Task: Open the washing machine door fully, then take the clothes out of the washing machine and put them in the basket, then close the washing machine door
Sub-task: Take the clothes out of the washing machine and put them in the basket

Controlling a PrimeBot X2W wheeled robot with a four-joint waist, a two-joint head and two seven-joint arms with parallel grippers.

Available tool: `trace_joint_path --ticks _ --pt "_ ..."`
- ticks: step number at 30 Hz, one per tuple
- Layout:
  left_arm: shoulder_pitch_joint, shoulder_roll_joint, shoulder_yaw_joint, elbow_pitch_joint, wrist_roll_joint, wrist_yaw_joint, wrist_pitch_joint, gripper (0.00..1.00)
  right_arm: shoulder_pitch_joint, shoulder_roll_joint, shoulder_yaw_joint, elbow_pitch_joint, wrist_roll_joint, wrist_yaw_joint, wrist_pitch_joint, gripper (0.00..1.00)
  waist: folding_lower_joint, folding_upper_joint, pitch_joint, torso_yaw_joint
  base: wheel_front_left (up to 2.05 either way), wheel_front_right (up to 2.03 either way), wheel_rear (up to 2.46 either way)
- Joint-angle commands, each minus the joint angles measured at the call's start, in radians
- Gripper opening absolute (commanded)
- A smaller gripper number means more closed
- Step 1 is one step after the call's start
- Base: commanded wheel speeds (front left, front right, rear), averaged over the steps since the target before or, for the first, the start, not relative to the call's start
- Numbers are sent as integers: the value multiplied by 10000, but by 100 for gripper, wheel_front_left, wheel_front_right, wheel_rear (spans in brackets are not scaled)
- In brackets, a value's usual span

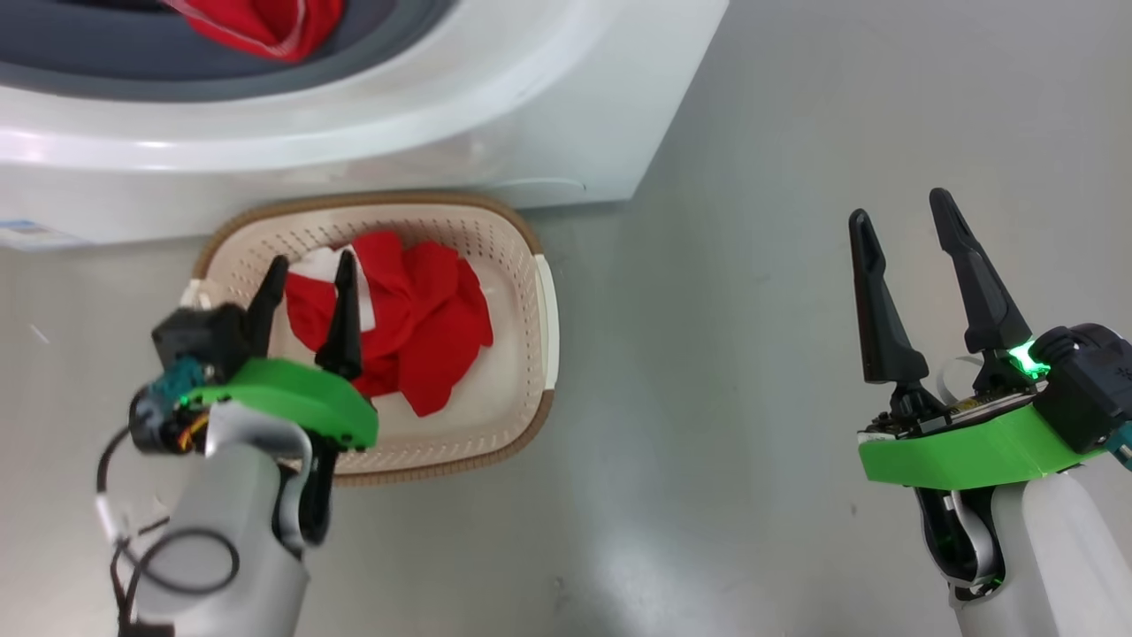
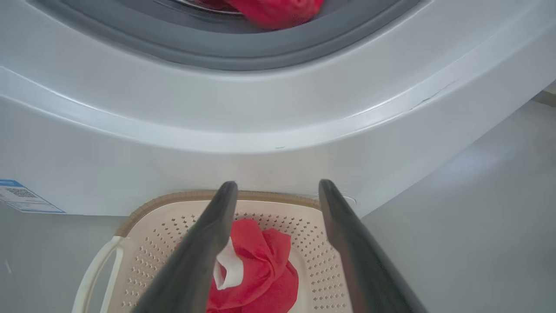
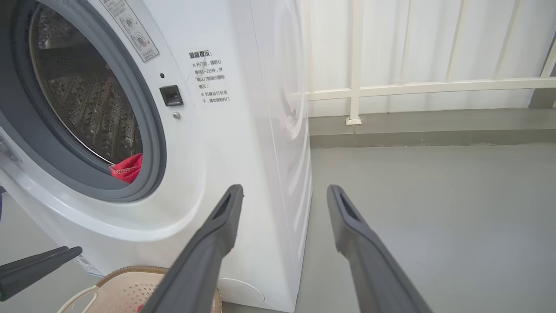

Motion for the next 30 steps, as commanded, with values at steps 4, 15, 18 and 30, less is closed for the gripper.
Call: trace_joint_path --ticks 4,15,18,30 --pt "1069 283 506 -1604 56 444 -117 100 370 15 75 -153 -128 63 -63 100 0 0 -647 115 0 0 0" --pt "2828 467 574 -4453 434 980 -120 100 824 15 -316 -41 -369 63 -63 100 0 0 -1718 295 0 0 0" --pt "3219 537 673 -5046 450 1134 -121 100 944 15 -397 -7 -427 63 -63 100 0 0 -2001 321 0 0 0" --pt "4519 754 1015 -6938 595 1778 -47 100 1372 15 -833 -108 -679 63 -63 100 0 0 -2692 464 0 0 0"
